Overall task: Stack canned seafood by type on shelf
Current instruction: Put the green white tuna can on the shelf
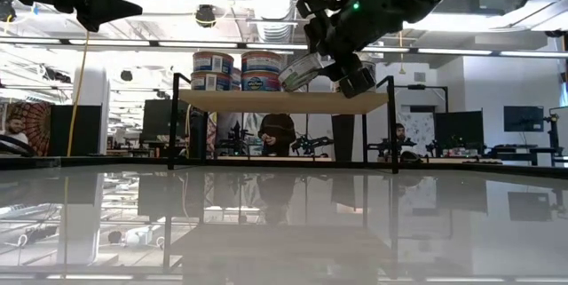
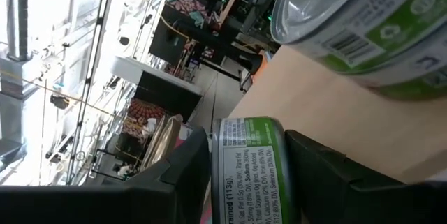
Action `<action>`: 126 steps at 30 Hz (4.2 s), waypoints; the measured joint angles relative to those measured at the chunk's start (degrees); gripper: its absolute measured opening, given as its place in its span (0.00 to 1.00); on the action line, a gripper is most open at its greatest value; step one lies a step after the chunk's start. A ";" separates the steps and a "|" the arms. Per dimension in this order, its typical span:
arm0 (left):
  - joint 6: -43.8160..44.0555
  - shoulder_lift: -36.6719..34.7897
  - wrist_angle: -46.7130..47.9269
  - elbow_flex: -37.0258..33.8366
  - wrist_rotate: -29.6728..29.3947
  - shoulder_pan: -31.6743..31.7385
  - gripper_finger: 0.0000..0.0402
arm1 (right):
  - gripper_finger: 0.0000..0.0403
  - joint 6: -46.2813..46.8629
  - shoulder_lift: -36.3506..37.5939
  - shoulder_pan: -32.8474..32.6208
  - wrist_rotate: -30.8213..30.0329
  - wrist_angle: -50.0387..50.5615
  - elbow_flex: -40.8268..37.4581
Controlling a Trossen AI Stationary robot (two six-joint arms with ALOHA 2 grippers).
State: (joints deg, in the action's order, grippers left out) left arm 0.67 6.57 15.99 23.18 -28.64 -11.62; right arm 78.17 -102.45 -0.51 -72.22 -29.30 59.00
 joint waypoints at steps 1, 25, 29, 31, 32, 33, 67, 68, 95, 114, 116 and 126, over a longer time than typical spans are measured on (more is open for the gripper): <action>0.01 0.00 0.01 0.02 0.00 0.00 0.64 | 0.52 -0.01 0.00 0.12 0.03 0.00 0.00; 2.29 0.00 1.12 0.02 -0.04 0.00 0.64 | 0.52 -2.87 0.02 4.08 0.27 0.11 4.35; 5.40 0.42 0.33 -0.75 0.68 0.02 0.64 | 0.52 -3.08 0.02 4.06 0.27 0.15 4.35; 8.14 1.00 -0.94 -2.01 1.34 0.02 0.64 | 0.52 -3.22 0.02 4.06 0.27 0.35 4.35; 9.68 1.49 -1.57 -2.65 1.36 0.02 0.64 | 0.52 -3.29 0.02 4.06 0.30 0.38 4.35; 10.59 2.05 -2.13 -3.20 1.36 0.02 0.64 | 0.52 -3.59 0.02 4.06 0.30 0.39 4.35; -7.08 69.52 -69.22 -5.32 16.81 10.21 0.64 | 0.52 -5.13 0.02 4.30 3.99 0.08 4.37; -7.38 71.47 -70.79 -3.91 18.12 10.88 0.64 | 0.52 -5.02 0.02 4.30 3.99 -0.08 4.37; -21.62 88.19 -67.22 13.94 36.57 28.76 0.63 | 0.52 -36.02 5.14 3.99 11.07 -1.15 4.39; -14.59 86.38 -65.14 16.00 36.58 27.16 0.63 | 0.52 -56.20 21.57 -6.51 11.09 22.96 4.37; -14.34 84.43 -62.80 16.00 36.63 26.48 0.63 | 0.52 -56.39 23.36 -7.60 11.09 26.94 4.37; -5.01 68.26 -43.01 16.00 36.64 25.86 0.63 | 0.46 -70.65 28.64 -8.51 10.67 33.95 8.55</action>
State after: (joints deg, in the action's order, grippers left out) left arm -4.33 74.82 -27.02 39.18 8.00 14.24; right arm 7.52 -73.81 -9.02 -61.54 4.65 67.55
